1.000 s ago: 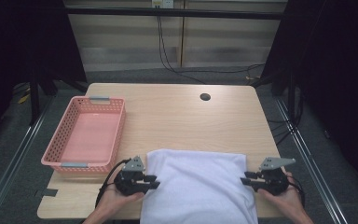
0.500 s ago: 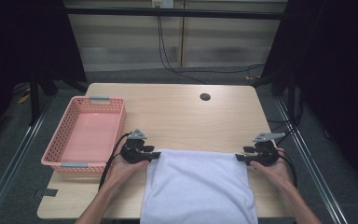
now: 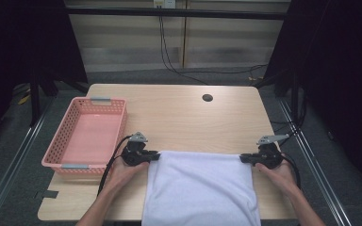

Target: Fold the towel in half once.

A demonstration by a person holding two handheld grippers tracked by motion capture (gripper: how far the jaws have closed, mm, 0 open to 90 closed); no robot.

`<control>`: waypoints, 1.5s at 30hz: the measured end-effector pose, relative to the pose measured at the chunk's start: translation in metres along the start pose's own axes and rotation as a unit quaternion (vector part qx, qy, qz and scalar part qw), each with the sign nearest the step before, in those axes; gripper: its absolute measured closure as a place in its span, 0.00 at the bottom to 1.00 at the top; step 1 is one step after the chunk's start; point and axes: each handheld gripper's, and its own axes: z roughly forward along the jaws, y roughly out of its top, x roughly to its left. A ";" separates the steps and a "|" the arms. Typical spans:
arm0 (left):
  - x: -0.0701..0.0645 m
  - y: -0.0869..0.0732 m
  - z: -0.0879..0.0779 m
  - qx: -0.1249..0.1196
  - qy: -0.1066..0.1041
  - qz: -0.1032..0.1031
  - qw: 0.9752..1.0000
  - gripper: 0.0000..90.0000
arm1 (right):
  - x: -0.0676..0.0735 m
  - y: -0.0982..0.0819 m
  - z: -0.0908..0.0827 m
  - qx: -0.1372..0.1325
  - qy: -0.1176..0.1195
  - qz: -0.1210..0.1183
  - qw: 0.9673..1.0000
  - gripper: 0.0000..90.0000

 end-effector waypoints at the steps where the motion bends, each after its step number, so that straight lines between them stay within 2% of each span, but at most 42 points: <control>1: 0.001 0.002 -0.002 -0.009 -0.011 -0.008 1.000 0.94 | 0.000 0.001 -0.003 -0.004 -0.003 0.005 1.000 0.94; 8: 0.000 0.013 -0.021 -0.065 -0.043 -0.024 0.997 0.95 | -0.005 0.015 -0.025 -0.060 -0.005 0.010 0.998 0.95; 12: -0.004 0.024 -0.025 -0.078 -0.038 -0.017 0.996 0.95 | -0.010 0.027 -0.037 -0.089 -0.008 0.011 0.996 0.95; 16: -0.005 0.039 -0.036 -0.107 -0.035 -0.015 0.993 0.95 | -0.016 0.040 -0.050 -0.122 -0.011 0.016 0.992 0.95; 23: -0.002 0.068 -0.052 -0.133 -0.020 0.000 0.991 0.95 | -0.021 0.058 -0.064 -0.152 -0.017 0.014 0.988 0.95; 25: 0.001 0.077 -0.052 -0.132 -0.013 0.003 0.991 0.95 | -0.023 0.063 -0.066 -0.157 -0.018 0.013 0.987 0.95; 30: 0.011 0.093 -0.049 -0.133 0.003 0.001 0.991 0.95 | -0.029 0.078 -0.063 -0.160 -0.026 0.014 0.987 0.95; 34: 0.025 0.104 -0.046 -0.130 0.018 -0.008 0.991 0.95 | -0.037 0.092 -0.056 -0.164 -0.026 0.018 0.986 0.96; 36: 0.031 0.107 -0.044 -0.125 0.026 -0.013 0.992 0.95 | -0.040 0.099 -0.051 -0.167 -0.026 0.020 0.985 0.96; 38: 0.035 0.110 -0.041 -0.131 0.026 -0.027 0.991 0.95 | -0.044 0.104 -0.044 -0.173 -0.031 0.027 0.984 0.96; 42: 0.040 0.117 -0.034 -0.124 0.043 -0.023 0.991 0.95 | -0.054 0.111 -0.026 -0.168 -0.036 0.043 0.984 0.96; 45: 0.048 0.122 -0.034 -0.137 0.042 -0.035 0.989 0.95 | -0.059 0.122 -0.023 -0.166 -0.043 0.043 0.984 0.96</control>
